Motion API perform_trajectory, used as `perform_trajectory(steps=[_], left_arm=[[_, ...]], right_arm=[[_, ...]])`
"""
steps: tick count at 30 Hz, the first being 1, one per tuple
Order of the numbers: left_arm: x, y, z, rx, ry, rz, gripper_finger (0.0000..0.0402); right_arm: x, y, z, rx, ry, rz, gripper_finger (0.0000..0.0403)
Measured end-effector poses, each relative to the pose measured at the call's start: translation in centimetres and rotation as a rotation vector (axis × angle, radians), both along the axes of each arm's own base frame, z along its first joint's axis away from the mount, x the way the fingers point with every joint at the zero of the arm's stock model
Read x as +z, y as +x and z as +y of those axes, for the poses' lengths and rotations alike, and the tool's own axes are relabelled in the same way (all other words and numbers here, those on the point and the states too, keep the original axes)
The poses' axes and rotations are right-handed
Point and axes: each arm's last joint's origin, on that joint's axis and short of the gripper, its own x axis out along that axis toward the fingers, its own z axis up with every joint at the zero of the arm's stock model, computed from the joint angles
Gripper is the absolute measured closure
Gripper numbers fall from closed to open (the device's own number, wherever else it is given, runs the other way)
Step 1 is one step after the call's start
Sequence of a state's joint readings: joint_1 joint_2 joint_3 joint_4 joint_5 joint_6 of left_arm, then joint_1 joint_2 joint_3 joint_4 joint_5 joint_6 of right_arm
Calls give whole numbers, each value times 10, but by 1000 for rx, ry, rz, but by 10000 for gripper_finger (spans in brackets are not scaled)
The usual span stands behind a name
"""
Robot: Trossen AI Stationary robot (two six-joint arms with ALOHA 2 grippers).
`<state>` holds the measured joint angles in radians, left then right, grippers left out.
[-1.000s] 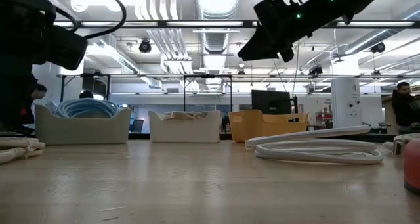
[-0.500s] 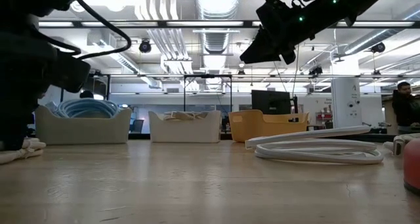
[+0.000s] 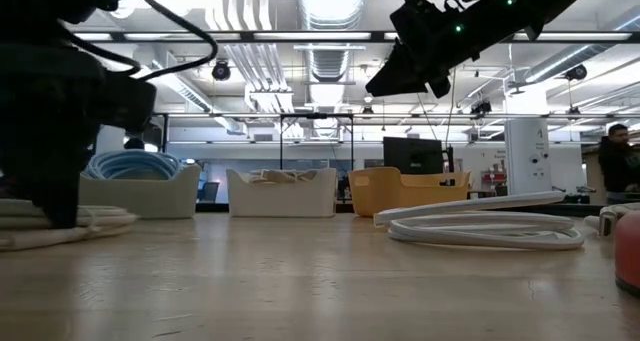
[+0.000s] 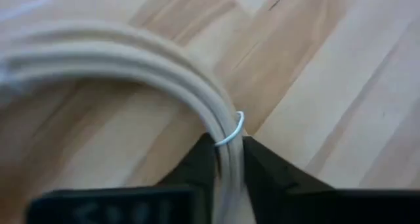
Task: Pick & Place USB Port
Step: Put the bottom left brown USB cable into the white bin
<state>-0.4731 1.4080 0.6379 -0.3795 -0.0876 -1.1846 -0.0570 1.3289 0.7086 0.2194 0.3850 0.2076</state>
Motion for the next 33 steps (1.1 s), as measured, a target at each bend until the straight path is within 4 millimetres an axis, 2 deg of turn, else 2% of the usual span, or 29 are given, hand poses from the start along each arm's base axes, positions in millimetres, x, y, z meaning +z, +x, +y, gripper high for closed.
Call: perform_trajectory(steps=[2, 7, 11, 14, 19, 23, 26, 30, 33], left_arm=[[2, 5, 0, -46, 25, -65, 374], [12, 15, 3, -99, 84, -151, 371], [28, 29, 5, -159, 152, -223, 360], [47, 41, 9, -220, 262, -276, 368], [84, 58, 28, -239, 576, -289, 373], [114, 75, 51, -250, 728, -321, 362], [130, 85, 78, -190, 778, -346, 364], [138, 90, 124, -99, 869, -332, 371], [136, 92, 159, 0, 898, -305, 369]], right_arm=[[0, 0, 0, 0, -1, -1, 314], [0, 0, 0, 0, -1, -3, 319], [1, 0, 0, 0, -1, -4, 317], [1, 0, 0, -1, 2, -6, 315], [1, 0, 0, -1, 2, -6, 316], [0, 1, 0, -1, 2, -5, 322], [0, 1, 0, -1, 2, -5, 326], [0, 1, 0, -1, 2, -5, 324], [1, 1, 0, -1, 2, -5, 321]])
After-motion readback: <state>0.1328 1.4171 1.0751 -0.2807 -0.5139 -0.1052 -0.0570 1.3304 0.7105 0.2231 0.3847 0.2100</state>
